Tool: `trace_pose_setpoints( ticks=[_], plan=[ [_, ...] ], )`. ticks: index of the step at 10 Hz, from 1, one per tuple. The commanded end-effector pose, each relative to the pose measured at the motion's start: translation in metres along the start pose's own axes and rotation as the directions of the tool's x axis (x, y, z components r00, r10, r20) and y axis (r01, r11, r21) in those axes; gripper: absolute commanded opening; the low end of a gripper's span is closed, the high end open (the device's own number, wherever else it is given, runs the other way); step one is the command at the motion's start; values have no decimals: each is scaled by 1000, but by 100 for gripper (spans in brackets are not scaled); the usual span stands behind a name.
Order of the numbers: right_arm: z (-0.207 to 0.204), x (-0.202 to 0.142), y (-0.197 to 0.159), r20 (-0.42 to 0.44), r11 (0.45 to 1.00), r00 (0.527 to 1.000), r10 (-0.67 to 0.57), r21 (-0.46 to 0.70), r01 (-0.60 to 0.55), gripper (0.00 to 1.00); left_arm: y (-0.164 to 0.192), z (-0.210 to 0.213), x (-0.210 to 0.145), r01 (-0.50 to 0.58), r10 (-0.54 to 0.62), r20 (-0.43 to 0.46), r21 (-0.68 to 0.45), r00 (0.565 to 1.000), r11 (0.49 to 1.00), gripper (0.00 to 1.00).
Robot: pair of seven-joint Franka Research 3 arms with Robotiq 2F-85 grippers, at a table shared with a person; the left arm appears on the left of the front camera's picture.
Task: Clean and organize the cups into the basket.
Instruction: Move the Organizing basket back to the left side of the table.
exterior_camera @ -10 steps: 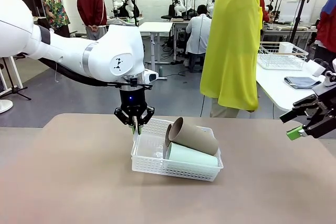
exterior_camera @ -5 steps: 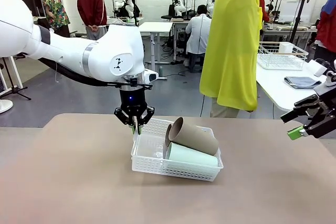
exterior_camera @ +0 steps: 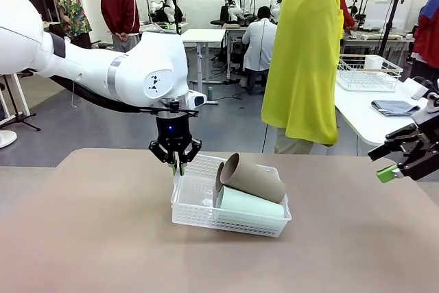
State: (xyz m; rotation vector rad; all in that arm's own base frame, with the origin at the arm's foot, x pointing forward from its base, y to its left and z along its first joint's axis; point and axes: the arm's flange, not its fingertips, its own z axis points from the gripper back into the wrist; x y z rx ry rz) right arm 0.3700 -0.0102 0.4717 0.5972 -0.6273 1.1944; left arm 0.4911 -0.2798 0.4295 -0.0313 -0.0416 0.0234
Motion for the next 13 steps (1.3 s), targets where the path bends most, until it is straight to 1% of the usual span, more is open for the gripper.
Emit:
trace_pose_setpoints(
  ticks=[1, 2, 3, 4, 5, 6, 7, 8, 10, 11, 12, 13],
  plan=[
    [25, -27, -6, 75, 981, 978, -194, 21, 193, 100, 23, 12, 4, 47, -48, 14, 76, 999, 996, 13],
    [38, -44, -17, 98, 957, 953, -288, 58, 284, 100, 37, 13, 5, 102, -104, 6, 151, 995, 983, 13],
    [45, -57, -27, 104, 931, 925, -365, 70, 359, 100, 51, 11, 13, 93, -96, 0, 224, 995, 970, 13],
    [50, -71, -37, 104, 901, 898, -427, 137, 412, 100, 64, 7, 20, 118, -115, -27, 228, 993, 967, 13],
    [56, -84, -46, 111, 871, 868, -484, 154, 466, 100, 77, 5, 27, 106, -101, -37, 222, 994, 969, 13],
    [67, -98, -55, 125, 839, 832, -541, 151, 523, 100, 91, 3, 32, 91, -85, -37, 212, 996, 973, 13],
    [82, -114, -64, 147, 796, 783, -605, 156, 585, 100, 109, 3, 35, 59, -53, -36, 190, 998, 980, 13],
    [96, -126, -69, 134, 762, 751, -647, 148, 630, 100, 125, 4, 37, 27, -22, -33, 169, 999, 985, 13],
    [126, -151, -74, 124, 686, 675, -728, 102, 721, 100, 160, 11, 35, -45, 47, -8, 146, 999, 988, 13],
    [141, -165, -71, 151, 654, 639, -754, 90, 751, 100, 178, 16, 33, -68, 68, 4, 135, 998, 989, 13],
    [150, -175, -68, 167, 637, 619, -767, 84, 766, 100, 191, 20, 32, -89, 87, 17, 147, 996, 985, 13],
    [153, -183, -66, 182, 633, 612, -769, 85, 770, 100, 202, 24, 31, -116, 114, 22, 157, 993, 981, 13]
  ],
)
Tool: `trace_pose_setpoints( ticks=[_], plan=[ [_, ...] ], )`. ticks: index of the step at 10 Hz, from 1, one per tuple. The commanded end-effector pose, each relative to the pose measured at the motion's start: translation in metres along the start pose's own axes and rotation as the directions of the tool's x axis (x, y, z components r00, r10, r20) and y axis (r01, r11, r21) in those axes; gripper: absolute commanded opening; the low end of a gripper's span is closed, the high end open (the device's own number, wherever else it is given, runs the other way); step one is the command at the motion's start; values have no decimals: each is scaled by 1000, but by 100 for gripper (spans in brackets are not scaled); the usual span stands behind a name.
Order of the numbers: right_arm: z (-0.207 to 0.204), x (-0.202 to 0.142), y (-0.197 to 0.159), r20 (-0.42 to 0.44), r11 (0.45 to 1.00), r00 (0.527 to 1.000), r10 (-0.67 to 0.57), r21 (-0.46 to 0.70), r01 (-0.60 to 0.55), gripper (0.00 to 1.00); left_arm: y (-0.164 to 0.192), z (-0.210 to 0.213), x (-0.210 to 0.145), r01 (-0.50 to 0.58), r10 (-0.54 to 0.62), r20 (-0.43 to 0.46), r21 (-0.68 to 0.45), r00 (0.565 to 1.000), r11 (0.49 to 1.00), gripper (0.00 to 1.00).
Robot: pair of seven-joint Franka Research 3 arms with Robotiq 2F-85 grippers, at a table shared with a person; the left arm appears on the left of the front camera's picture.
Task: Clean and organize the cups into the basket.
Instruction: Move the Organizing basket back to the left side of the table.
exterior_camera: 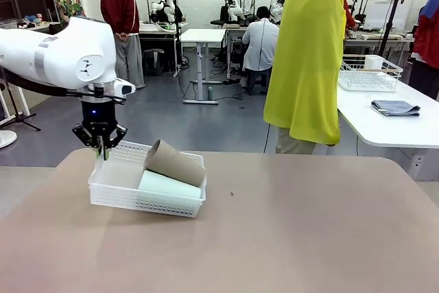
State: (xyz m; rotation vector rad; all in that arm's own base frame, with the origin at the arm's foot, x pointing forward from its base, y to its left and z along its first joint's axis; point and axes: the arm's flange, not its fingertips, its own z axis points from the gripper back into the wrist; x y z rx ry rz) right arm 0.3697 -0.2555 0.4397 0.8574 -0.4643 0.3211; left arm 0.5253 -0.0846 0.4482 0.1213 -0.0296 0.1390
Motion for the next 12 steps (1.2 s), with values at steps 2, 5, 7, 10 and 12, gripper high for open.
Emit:
trace_pose_setpoints(
  ticks=[2, 5, 7, 10, 12],
  plan=[
    [-10, 7, 4, -17, 1000, 1000, 23, 10, -23, 100, -5, 6, -15, 17, -17, 1, -2, 1000, 1000, 13],
    [-10, 7, 4, -17, 1000, 1000, 23, 10, -23, 100, 9, 2, -2, -14, 14, 4, 1, 1000, 1000, 13],
    [-9, 7, 4, -19, 1000, 1000, 16, 10, -16, 100, 8, 2, -5, -12, 12, 2, 2, 1000, 1000, 13],
    [61, -32, -26, 119, 940, 971, -209, 299, 166, 100, 65, 7, 28, -118, 118, 20, -9, 993, 993, 13],
    [87, -53, -39, 173, 881, 947, -272, 441, 172, 100, 90, 9, 45, -173, 173, 5, -31, 985, 984, 13]
  ],
)
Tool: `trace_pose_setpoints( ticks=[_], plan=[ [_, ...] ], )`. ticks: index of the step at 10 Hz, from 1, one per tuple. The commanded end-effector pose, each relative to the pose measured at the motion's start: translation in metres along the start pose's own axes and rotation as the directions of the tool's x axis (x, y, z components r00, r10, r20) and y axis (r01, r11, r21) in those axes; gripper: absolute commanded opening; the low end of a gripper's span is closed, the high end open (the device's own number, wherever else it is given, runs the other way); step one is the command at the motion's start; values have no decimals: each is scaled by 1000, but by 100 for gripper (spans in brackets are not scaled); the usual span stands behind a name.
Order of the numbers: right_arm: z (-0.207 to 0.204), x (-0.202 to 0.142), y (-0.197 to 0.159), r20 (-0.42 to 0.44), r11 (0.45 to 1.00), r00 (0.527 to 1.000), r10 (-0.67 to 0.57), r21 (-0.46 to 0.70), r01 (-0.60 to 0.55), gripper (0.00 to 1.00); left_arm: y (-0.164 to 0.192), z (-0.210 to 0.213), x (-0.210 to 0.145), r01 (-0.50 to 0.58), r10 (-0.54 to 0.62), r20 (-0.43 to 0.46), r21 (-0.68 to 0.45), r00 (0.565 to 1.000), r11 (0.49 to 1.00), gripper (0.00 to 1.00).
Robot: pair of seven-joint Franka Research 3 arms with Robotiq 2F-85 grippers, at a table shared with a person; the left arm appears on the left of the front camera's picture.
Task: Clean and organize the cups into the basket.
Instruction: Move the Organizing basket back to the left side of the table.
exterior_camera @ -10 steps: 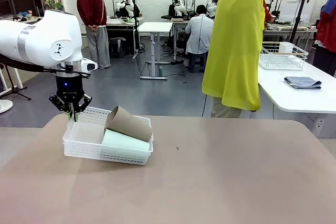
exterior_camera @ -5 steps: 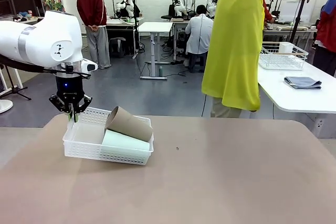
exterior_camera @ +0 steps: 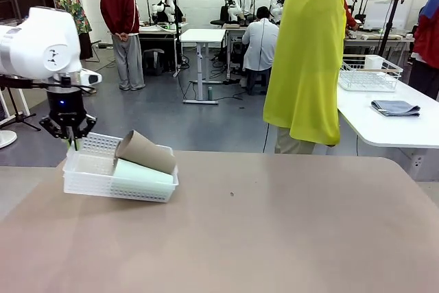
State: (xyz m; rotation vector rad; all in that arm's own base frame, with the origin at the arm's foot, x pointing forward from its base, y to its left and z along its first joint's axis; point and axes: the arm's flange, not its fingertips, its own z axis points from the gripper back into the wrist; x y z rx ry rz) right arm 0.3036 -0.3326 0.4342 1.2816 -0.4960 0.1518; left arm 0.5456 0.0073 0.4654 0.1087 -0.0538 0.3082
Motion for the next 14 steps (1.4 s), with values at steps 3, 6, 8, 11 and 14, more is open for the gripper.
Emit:
trace_pose_setpoints(
  ticks=[3, 6, 8, 11, 14],
  plan=[
    [16, -4, -5, 42, 998, 999, -22, 55, 19, 100, 37, 2, 27, 32, -34, 43, 52, 998, 998, 13],
    [16, -4, -5, 42, 998, 999, -22, 55, 19, 100, 65, -11, 30, 165, -166, 0, 104, 986, 981, 13],
    [16, -4, -5, 42, 998, 999, -22, 55, 19, 100, 76, -17, 35, 223, -222, -14, 114, 975, 968, 13],
    [16, -4, -5, 42, 998, 999, -22, 55, 19, 100, 80, -21, 42, 223, -222, -19, 86, 975, 971, 13],
    [16, -4, -5, 42, 998, 999, -22, 55, 19, 100, 74, -27, 47, 192, -191, -17, 87, 981, 978, 13]
  ],
)
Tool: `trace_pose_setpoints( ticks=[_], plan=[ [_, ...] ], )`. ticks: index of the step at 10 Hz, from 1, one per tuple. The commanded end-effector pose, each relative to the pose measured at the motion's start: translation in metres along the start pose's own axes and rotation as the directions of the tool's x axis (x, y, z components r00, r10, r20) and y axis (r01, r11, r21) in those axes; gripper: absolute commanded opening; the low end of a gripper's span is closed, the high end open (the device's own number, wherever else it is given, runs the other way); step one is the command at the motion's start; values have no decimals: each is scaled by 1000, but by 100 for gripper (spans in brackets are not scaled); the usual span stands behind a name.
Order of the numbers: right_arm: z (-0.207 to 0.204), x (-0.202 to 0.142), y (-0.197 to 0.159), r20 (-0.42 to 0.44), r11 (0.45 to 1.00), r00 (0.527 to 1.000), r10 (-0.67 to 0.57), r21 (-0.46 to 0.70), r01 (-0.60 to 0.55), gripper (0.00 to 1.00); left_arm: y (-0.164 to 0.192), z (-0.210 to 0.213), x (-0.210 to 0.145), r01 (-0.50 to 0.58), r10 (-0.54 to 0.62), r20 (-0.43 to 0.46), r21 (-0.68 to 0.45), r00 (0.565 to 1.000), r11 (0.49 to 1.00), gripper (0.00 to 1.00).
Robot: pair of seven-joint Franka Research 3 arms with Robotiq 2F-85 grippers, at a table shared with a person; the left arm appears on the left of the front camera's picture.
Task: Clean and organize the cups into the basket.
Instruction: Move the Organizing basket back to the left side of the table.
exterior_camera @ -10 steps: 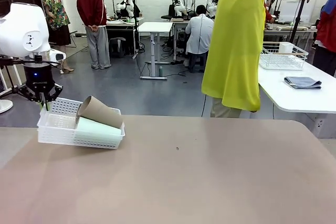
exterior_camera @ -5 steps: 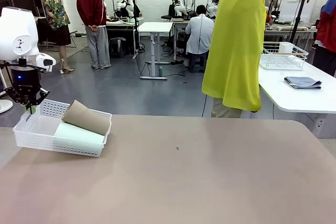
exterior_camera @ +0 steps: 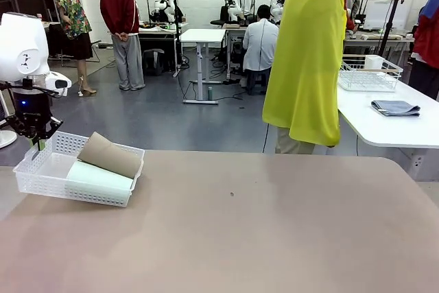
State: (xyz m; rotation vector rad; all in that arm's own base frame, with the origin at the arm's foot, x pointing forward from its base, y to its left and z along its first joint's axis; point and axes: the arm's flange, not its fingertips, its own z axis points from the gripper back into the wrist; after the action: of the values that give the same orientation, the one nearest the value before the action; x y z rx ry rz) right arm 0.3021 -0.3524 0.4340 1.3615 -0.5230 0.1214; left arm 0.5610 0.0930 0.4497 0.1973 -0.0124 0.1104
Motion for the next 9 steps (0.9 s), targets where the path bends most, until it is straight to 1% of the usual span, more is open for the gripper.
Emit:
trace_pose_setpoints(
  ticks=[1, 2, 3, 5, 6, 7, 9],
  plan=[
    [-3, -6, 0, -7, 1000, 1000, 1, -16, -1, 100, -1, -1, 10, -12, 13, 15, -28, 1000, 1000, 70],
    [-3, -6, 0, -7, 1000, 1000, 1, -16, -1, 100, -3, -2, 11, -9, 9, 18, -31, 1000, 999, 71],
    [-3, -6, 0, -7, 1000, 1000, 1, -16, -1, 100, -2, -2, 11, -3, 4, 22, -26, 1000, 1000, 100],
    [-3, -6, 0, -7, 1000, 1000, 1, -16, -1, 100, -2, 0, 10, 0, 0, 32, -18, 999, 1000, 100],
    [-3, -6, 0, -7, 1000, 1000, 1, -16, -1, 100, -2, 1, 9, 4, -3, 35, -14, 999, 1000, 95],
    [-3, -6, 0, -7, 1000, 1000, 1, -16, -1, 100, -2, 1, 8, 3, -3, 36, -11, 999, 1000, 100],
    [-3, -6, 0, -7, 1000, 1000, 1, -16, -1, 100, 0, 3, 5, 1, 0, 44, -17, 999, 1000, 100]
  ],
)
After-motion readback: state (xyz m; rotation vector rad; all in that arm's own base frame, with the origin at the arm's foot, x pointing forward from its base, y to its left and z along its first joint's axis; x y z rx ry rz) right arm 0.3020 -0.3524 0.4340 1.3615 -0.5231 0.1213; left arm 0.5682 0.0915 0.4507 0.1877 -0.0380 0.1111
